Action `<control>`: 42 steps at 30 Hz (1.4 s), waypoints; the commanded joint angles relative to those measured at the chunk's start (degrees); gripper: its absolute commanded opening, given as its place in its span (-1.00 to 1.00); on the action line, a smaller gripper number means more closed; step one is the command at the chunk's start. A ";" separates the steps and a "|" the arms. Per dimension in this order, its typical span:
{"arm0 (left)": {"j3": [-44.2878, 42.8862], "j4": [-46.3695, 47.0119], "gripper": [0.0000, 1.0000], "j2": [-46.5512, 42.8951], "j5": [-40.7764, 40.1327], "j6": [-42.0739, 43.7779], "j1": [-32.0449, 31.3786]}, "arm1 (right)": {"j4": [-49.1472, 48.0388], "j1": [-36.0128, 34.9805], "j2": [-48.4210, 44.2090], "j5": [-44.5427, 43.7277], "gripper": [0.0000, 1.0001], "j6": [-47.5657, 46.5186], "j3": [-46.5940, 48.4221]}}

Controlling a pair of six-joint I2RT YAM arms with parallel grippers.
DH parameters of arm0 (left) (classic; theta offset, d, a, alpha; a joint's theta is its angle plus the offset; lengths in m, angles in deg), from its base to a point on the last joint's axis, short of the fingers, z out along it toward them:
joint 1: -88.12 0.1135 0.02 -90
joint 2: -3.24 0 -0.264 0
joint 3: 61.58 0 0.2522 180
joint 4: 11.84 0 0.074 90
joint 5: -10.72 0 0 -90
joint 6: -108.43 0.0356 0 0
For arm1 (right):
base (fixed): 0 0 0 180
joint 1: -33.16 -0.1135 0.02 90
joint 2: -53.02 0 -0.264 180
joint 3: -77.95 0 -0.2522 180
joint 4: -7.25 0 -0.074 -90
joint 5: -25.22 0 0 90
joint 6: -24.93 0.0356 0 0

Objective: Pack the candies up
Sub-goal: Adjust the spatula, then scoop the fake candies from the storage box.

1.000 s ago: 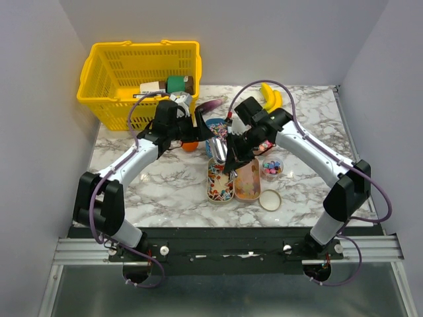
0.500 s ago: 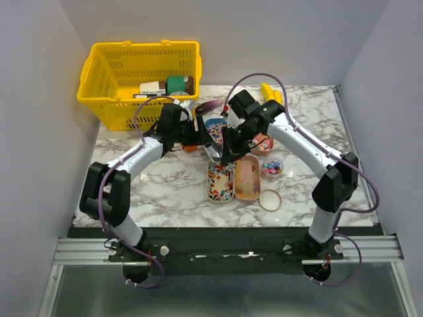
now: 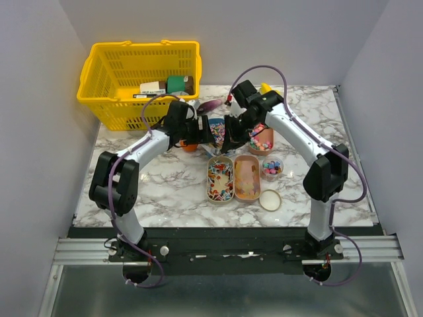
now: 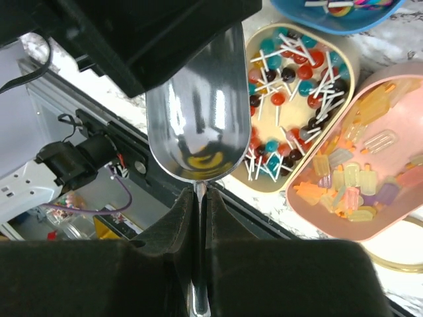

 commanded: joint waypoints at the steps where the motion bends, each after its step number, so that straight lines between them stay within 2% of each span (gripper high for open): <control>1: -4.06 -4.63 0.76 0.78 -6.92 0.57 -0.46 | 2.83 0.84 2.31 -2.53 -0.99 -1.98 -0.45; 4: -5.91 -5.17 0.84 1.21 -11.06 0.57 -0.28 | 4.50 1.46 2.75 -6.48 -0.99 -2.69 -1.43; 8: -7.84 -5.43 0.85 3.40 -10.71 0.57 -0.19 | 4.77 2.42 4.33 -9.21 -0.99 -3.83 1.64; 14: -5.83 -4.64 0.70 5.08 -7.72 -1.27 -0.28 | 6.35 2.60 10.39 -10.26 -0.99 -3.92 8.23; 22: -3.45 -4.55 0.48 4.65 -7.10 -2.33 -0.54 | 5.92 2.69 11.37 -11.15 -0.99 -3.48 7.98; 32: 2.17 -3.32 0.41 -1.68 -17.20 -0.48 -4.85 | 5.12 2.69 12.68 -10.97 -0.99 -3.04 7.27; 37: 4.90 -0.42 0.40 -2.13 -17.92 -2.77 -5.29 | 5.12 2.78 13.83 -10.62 -0.99 -3.04 7.36; 42: 4.54 1.60 0.27 0.77 -18.09 -5.14 -5.55 | 5.04 2.69 13.83 -10.71 -0.99 -3.13 6.66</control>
